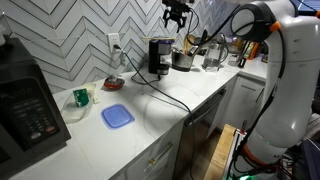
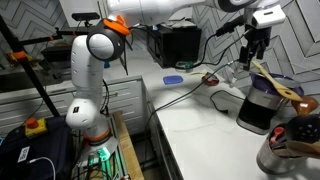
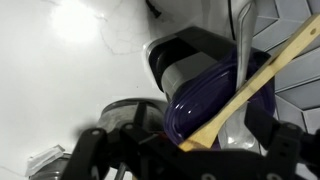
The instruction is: Take the wooden spoon from atop the coffee machine and put it on the blue lid
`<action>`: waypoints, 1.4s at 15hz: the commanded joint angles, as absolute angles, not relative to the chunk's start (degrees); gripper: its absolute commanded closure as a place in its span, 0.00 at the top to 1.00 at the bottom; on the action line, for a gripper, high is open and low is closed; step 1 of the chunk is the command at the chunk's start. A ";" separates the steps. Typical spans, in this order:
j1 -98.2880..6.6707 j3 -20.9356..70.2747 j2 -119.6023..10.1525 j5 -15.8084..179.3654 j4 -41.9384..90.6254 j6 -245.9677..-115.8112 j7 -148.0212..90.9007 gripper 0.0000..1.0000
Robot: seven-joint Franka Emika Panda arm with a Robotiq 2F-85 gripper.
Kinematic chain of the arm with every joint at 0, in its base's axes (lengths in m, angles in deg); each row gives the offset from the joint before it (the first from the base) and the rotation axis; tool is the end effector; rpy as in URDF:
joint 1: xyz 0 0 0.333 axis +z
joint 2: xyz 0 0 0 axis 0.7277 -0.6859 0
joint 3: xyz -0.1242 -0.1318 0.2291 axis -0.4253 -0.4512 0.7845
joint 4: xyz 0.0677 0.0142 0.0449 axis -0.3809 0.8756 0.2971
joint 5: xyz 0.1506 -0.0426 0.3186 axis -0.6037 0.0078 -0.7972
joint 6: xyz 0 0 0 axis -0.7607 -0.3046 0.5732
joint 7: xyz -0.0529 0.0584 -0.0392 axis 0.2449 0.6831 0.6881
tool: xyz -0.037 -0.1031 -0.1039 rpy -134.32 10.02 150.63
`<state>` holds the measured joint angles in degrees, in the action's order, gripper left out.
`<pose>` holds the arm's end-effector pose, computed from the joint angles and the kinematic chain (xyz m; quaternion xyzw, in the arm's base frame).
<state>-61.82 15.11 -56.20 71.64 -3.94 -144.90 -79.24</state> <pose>0.5677 -0.2610 0.5994 -0.7422 0.6532 -0.1368 0.0614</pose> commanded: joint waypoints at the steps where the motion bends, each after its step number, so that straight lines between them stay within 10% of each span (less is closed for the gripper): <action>1: -63.22 14.21 -63.55 69.59 -13.57 -142.40 -87.82 0.99; 7: -65.19 14.80 -73.07 70.38 -24.24 -142.00 -99.88 0.98; 15: -68.00 17.11 -79.67 69.59 -33.35 -137.66 -103.28 0.52; 21: -70.41 18.84 -83.12 69.25 -38.64 -133.99 -103.79 0.68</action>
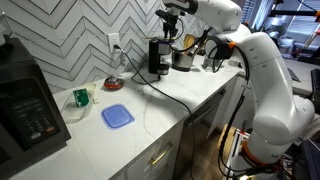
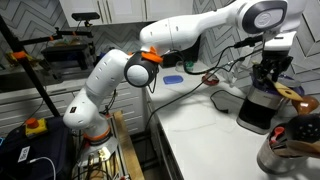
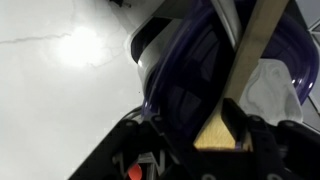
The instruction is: Take the wooden spoon from atop the coffee machine and put it on the blue lid
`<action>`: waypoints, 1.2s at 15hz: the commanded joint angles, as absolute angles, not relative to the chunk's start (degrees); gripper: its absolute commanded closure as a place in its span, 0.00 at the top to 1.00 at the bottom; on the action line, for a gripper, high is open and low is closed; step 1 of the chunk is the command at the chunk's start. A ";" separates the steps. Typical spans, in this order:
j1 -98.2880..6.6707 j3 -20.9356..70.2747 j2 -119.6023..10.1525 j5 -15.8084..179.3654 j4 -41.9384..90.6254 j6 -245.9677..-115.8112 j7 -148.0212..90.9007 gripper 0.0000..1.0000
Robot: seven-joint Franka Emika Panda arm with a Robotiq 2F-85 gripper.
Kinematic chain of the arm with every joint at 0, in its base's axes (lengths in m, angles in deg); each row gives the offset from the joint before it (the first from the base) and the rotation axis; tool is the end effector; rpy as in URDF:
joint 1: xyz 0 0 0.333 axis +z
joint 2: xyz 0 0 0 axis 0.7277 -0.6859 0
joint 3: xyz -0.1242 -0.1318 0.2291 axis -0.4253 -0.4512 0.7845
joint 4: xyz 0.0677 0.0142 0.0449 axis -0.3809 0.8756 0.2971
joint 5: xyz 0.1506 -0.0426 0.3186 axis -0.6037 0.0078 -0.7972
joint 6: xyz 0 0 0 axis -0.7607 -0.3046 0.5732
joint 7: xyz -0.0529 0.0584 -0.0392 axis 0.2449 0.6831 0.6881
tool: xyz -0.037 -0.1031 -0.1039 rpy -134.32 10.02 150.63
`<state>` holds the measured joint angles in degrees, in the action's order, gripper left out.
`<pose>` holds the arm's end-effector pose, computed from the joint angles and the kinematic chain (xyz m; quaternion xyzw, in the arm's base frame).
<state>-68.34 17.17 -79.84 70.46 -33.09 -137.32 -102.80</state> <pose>0.6227 -0.3068 0.5370 -0.5885 0.7980 -0.1152 0.0599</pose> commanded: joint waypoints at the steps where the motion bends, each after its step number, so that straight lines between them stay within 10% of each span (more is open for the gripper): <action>1: -70.72 19.11 -83.62 69.24 -39.57 -133.55 -103.81 0.76; 18: -76.04 27.67 -85.89 62.60 -42.34 -132.77 -98.67 0.80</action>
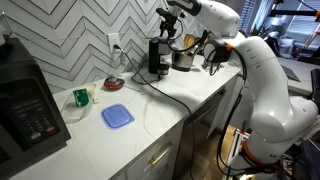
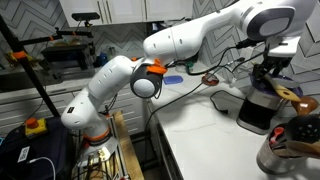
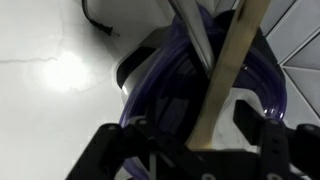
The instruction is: Take the wooden spoon from atop the coffee machine and put it on the blue lid
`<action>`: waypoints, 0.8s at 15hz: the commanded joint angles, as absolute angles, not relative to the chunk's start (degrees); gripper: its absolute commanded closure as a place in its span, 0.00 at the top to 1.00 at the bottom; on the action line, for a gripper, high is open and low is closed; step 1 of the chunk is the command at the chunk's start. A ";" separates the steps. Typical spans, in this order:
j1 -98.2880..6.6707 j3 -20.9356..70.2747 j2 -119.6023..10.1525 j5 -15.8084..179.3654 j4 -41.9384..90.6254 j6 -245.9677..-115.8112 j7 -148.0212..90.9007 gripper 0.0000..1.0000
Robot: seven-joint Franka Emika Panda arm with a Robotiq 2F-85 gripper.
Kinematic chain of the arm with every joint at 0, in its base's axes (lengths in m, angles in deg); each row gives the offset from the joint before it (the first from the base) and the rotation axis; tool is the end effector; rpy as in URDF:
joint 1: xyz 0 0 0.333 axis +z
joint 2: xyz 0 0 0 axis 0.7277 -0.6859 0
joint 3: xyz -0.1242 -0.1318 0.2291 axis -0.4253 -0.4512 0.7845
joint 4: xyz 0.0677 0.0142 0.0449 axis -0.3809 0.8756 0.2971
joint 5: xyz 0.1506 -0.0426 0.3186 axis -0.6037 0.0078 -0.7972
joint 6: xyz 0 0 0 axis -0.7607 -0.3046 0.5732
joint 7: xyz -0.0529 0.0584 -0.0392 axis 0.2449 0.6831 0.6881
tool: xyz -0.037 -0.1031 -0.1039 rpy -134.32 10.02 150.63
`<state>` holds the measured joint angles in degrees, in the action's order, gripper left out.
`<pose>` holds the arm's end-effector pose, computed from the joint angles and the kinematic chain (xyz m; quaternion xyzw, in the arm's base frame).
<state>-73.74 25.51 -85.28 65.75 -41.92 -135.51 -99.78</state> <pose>0.6330 -0.3049 0.5329 -0.6161 0.7698 -0.0904 0.1404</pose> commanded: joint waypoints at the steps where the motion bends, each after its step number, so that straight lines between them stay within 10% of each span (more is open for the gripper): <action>1: -76.50 28.00 -86.02 61.90 -42.19 -131.82 -99.20 0.79; 12: -79.00 28.92 -84.98 58.52 -41.35 -131.30 -102.75 0.00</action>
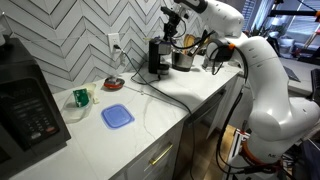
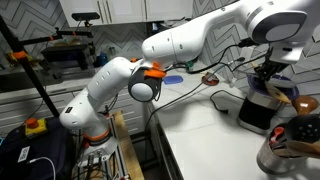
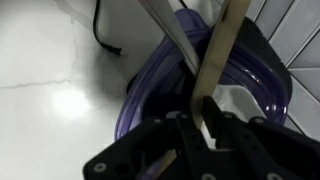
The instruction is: Take the wooden spoon from atop the coffee machine and put it on the blue lid
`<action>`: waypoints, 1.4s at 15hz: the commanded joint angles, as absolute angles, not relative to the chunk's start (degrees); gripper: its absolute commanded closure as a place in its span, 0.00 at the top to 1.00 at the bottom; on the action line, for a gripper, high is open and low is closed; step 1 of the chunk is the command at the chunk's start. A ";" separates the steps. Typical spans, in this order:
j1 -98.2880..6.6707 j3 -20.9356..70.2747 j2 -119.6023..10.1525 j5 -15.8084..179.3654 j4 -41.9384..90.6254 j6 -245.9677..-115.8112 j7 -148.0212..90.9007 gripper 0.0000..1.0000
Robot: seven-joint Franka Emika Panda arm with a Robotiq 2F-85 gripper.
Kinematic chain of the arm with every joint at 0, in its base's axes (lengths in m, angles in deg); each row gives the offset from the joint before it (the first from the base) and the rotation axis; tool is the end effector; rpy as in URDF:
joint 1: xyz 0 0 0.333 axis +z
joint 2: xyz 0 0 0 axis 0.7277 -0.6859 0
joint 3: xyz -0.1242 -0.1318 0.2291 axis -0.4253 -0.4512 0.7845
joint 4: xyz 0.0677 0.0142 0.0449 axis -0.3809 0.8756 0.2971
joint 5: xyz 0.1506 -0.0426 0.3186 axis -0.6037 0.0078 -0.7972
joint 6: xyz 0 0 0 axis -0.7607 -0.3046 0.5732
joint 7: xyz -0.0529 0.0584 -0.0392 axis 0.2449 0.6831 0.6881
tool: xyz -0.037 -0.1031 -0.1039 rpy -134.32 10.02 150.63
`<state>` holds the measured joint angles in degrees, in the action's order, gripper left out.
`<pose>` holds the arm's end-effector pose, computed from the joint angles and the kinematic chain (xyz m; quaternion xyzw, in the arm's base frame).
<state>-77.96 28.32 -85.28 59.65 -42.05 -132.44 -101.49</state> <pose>0.6185 -0.3175 0.5326 -0.5936 0.7802 -0.0400 0.1931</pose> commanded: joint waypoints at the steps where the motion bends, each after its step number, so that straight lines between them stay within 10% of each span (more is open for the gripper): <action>1: -79.11 28.89 -84.75 58.54 -41.38 -131.59 -102.87 0.03; 21: -69.13 27.21 -72.74 65.58 -40.20 -129.07 -88.61 0.02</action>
